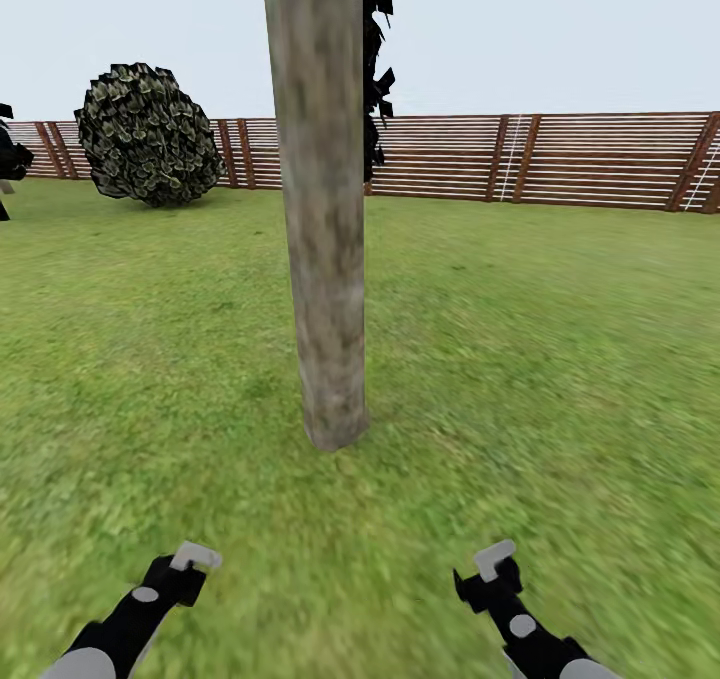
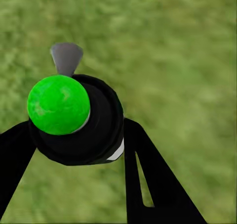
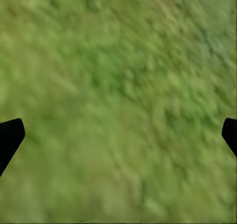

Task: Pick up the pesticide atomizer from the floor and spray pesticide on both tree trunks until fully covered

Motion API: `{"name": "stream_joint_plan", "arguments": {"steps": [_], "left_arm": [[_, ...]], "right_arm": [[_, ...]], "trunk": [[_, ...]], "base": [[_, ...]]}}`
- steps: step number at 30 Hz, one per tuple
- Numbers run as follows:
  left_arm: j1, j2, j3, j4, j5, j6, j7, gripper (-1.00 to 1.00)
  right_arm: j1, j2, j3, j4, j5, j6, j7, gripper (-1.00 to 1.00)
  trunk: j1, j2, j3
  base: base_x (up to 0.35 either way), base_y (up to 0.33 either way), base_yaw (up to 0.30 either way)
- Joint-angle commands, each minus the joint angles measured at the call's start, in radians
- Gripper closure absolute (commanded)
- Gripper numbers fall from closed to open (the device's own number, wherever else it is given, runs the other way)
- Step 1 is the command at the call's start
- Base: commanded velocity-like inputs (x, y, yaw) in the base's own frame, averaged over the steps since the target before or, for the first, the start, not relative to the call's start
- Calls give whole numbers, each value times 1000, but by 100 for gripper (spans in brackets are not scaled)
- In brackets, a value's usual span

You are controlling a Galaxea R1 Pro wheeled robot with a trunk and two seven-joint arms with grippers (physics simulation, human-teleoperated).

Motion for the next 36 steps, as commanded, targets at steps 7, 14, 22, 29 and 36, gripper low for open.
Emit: {"name": "stream_joint_plan", "arguments": {"steps": [7, 14, 22, 29, 36], "left_arm": [[1, -52, -2, 2, 101, 66, 13, 100], [1, -60, -3, -2, 107, 74, 14, 100], [1, -57, -1, -3, 109, 77, 17, 100], [1, -61, 0, -7, 109, 79, 16, 100], [1, -63, 1, -7, 112, 78, 17, 100]], "right_arm": [[45, -11, -1, 13, 0, -163, -199, -100], [63, -13, -2, 34, -3, -179, -208, -100], [66, 9, -3, 55, -4, -179, -207, -100], [67, 24, -18, 61, -190, -178, -205, -100], [67, 13, -17, 62, -233, -179, -177, -100]], "trunk": [[0, 0, 0], [0, 0, 0], [0, 0, 0], [0, 0, 0], [0, 0, 0]], "base": [[0, 0, 0], [0, 0, 0], [0, 0, 0], [122, -12, 0], [280, -145, 0]]}}
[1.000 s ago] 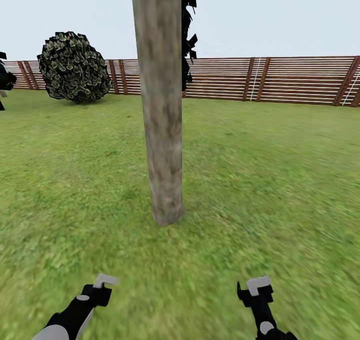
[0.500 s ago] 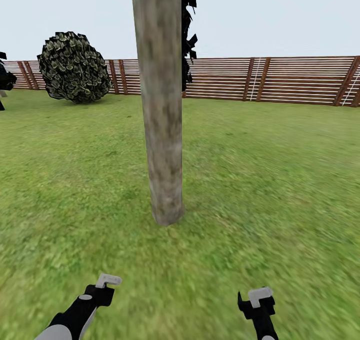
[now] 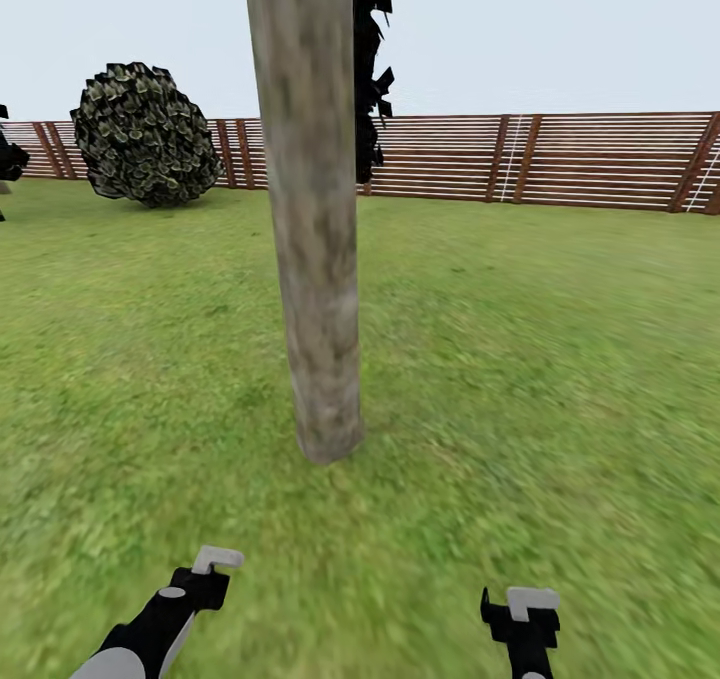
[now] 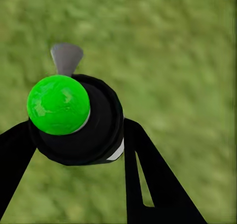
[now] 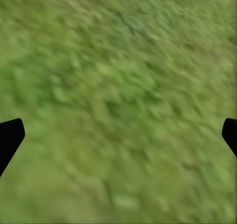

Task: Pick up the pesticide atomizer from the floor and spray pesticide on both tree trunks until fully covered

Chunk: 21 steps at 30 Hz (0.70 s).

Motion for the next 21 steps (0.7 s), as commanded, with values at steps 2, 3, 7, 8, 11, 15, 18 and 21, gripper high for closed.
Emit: {"name": "stream_joint_plan", "arguments": {"steps": [2, 3, 7, 8, 11, 15, 18, 21], "left_arm": [[0, 0, 0, 0, 0, 0, 0, 100], [-1, -1, 0, 0, 0, 0, 0, 100], [-1, -7, 0, 0, 0, 0, 0, 100], [-1, -7, 0, 0, 0, 0, 0, 100], [-1, -12, 0, -2, 0, 0, 0, 100], [-1, -15, 0, -2, 0, 0, 0, 100], [0, -20, 1, -2, 0, 0, 0, 100], [-10, -39, -10, -3, -4, 9, -7, 100]], "right_arm": [[0, -4, 0, 0, -1, 0, 58, -100], [1, -15, -1, -1, -2, 1, 140, -100], [0, -59, -7, -2, -5, 2, 289, -100], [0, -61, -7, -2, -5, 2, 294, -100], [1, -67, -7, -1, -6, 2, 310, -100], [1, -68, -7, -1, -6, 2, 313, -100], [0, -69, -8, -1, -6, 1, 313, -100], [1, -70, -8, -1, -6, 1, 310, -100]], "trunk": [[0, 0, 0], [0, 0, 0], [0, 0, 0], [0, 0, 0], [0, 0, 0], [0, 0, 0], [0, 0, 0], [0, 0, 0]], "base": [[280, -165, 0], [280, -166, 0], [280, -166, 0], [280, -166, 0], [280, -167, 0], [280, -185, 0], [322, -2, 0], [129, -1, -29]]}}
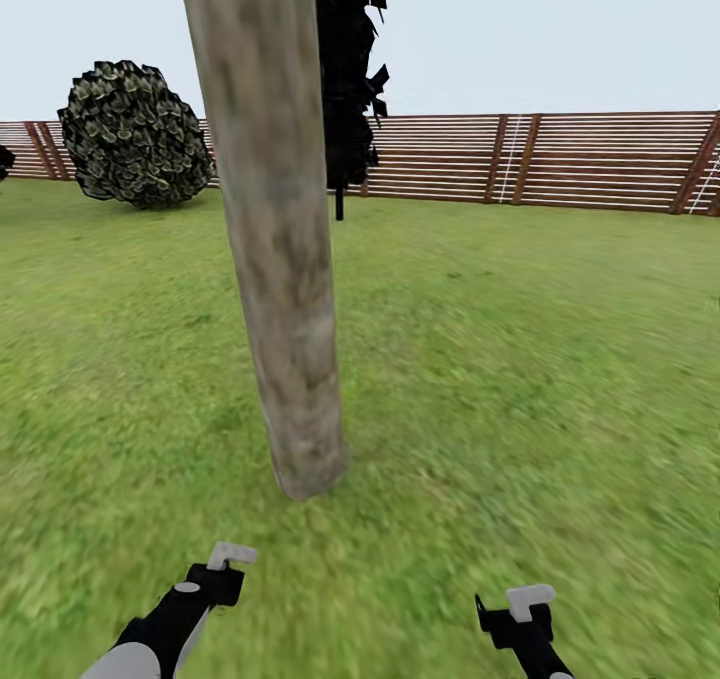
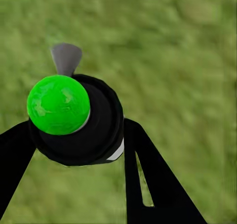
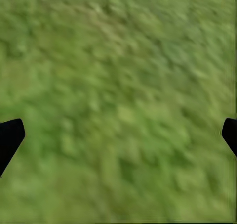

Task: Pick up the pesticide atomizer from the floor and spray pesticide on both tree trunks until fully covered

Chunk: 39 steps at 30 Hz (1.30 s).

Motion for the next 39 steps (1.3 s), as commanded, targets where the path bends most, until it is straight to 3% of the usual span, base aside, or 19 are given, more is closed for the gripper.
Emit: {"name": "stream_joint_plan", "arguments": {"steps": [1, 12, 16, 19, 24, 27, 31, 34, 35, 36, 39], "left_arm": [[0, 1, 1, 0, -2, 5, 0, 100], [6, -2, 0, 0, -4, 15, -5, 100], [-3, -9, 2, 0, -2, 81, -12, 100], [-5, -21, 2, -1, -1, 95, -18, 100], [-7, -70, 2, -2, -3, 107, -18, 100], [-23, -86, 1, -3, -3, 162, -19, 100], [-46, -71, 1, -72, -2, 242, -22, 100], [-45, -40, 3, -160, -1, 302, -43, 100], [-47, -30, 2, -184, -1, 325, -75, 100], [-49, -35, 2, -194, -1, 335, -98, 100], [-68, -101, -6, -205, -3, 346, -123, 100]], "right_arm": [[0, 0, 0, 0, 0, 0, 0, -100], [0, 0, 0, 1, 0, 0, 0, -100], [0, 0, 0, 1, 1, 0, 0, -100], [0, 0, 0, 0, 1, 0, 0, -100], [0, 0, 0, -1, 2, 0, 0, -100], [0, 0, 0, -1, 2, 0, 0, -100], [0, 0, 0, -4, 2, 0, 0, -100], [0, 0, 0, -4, 2, 0, 0, -100], [0, 0, 0, -4, 2, 0, 0, -100], [0, 0, 1, -3, 2, 0, 0, -100], [0, 0, 1, -1, 2, 0, 0, -100]], "trunk": [[0, 0, 0], [0, 0, 0], [0, 0, 0], [0, 0, 0], [0, 0, 0], [0, 0, 0], [0, 0, 0], [0, 0, 0], [0, 0, 0], [0, 0, 0], [0, 0, 0]], "base": [[1, -1, -183], [0, 0, -263], [135, 0, -46], [312, 0, -4], [49, 0, 0], [-291, 0, 0], [-312, 0, 0], [-93, 0, 0], [-23, 0, 0], [-12, 0, 0], [-4, 0, 0]]}}
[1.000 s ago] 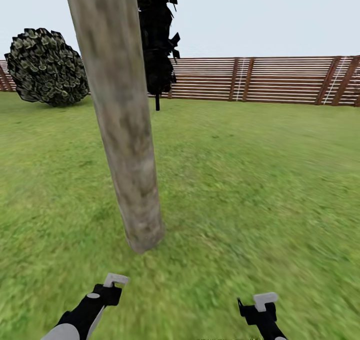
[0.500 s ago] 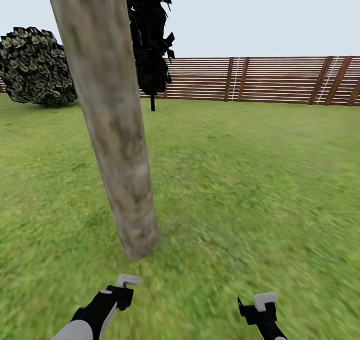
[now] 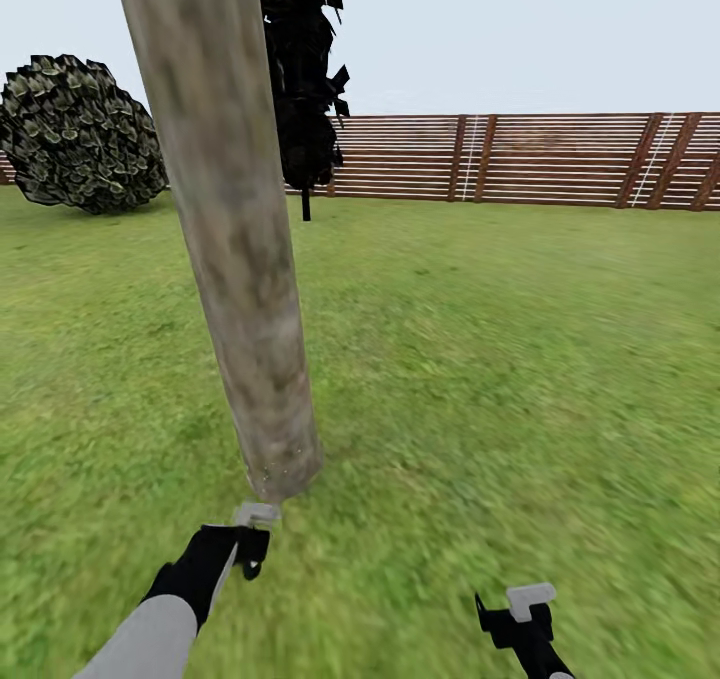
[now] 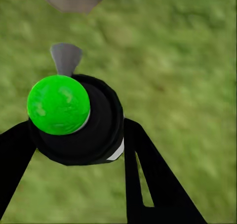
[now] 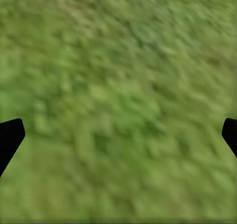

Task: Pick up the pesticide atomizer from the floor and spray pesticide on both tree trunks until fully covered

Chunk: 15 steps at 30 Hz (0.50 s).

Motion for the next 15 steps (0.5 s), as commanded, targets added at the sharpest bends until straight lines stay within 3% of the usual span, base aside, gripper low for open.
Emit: {"name": "stream_joint_plan", "arguments": {"steps": [1, 2, 4, 6, 7, 9, 12, 15], "left_arm": [[-15, -8, -1, -2, -6, 1, -3, 100], [-25, -5, -2, -3, -7, 3, -4, 100], [-42, 31, -1, -10, -6, 34, -6, 100], [-50, 101, 3, -35, -3, 88, -23, 100], [-50, 114, 1, -46, -3, 98, -43, 100], [-50, 114, -2, -54, -5, 105, -65, 100], [-72, 43, -20, -62, -8, 110, -83, 100], [-115, 20, -38, -62, -7, 126, -84, 100]], "right_arm": [[0, 0, 0, 0, 0, 0, 0, -100], [-1, 0, 0, 1, 0, 0, 0, -100], [-1, 0, 0, 1, 0, 0, 0, -100], [0, 0, 0, 1, 0, 0, 0, -100], [0, 0, 0, 1, 0, 0, 0, -100], [0, 0, 0, 1, 0, 0, 0, -100], [0, 0, 0, 1, 1, 0, 0, -100], [0, 0, 0, 1, 2, 0, 0, -100]], "trunk": [[0, 0, 0], [0, 0, 0], [0, 0, 0], [0, 0, 0], [0, 0, 0], [0, 0, 0], [0, 0, 0], [0, 0, 0]], "base": [[0, 0, 0], [0, 0, 0], [0, 0, 0], [-23, 0, 0], [-175, 0, 0], [-253, 0, 0], [-104, 0, 0], [-16, 0, 0]]}}
